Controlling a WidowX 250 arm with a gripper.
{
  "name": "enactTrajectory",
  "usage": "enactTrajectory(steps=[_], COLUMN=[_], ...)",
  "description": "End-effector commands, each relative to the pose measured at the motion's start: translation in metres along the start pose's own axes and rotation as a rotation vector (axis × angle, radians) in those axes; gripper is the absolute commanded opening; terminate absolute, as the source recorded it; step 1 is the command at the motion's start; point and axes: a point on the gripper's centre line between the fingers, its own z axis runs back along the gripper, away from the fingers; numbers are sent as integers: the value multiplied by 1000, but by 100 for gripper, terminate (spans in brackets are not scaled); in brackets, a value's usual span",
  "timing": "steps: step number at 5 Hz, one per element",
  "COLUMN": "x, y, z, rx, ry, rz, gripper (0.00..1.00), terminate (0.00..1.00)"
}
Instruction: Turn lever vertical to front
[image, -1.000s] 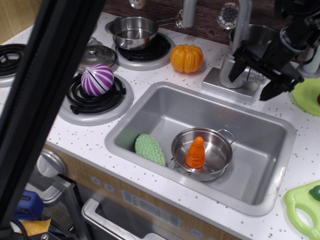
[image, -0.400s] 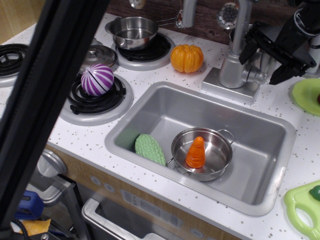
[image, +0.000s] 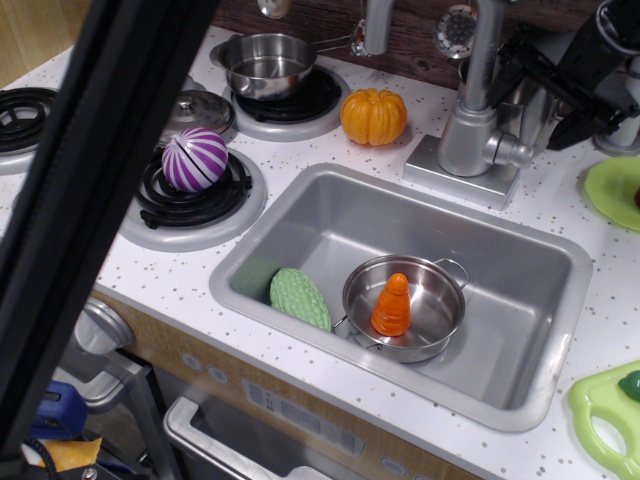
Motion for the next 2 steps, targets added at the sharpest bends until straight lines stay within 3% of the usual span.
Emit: enactTrajectory(steps=[1,2], x=[27,31], y=[18,18], z=[32,31], rx=[-27,-35], ry=[-89,-87], rz=[37,54], gripper=[100,0], terminate=[0,0])
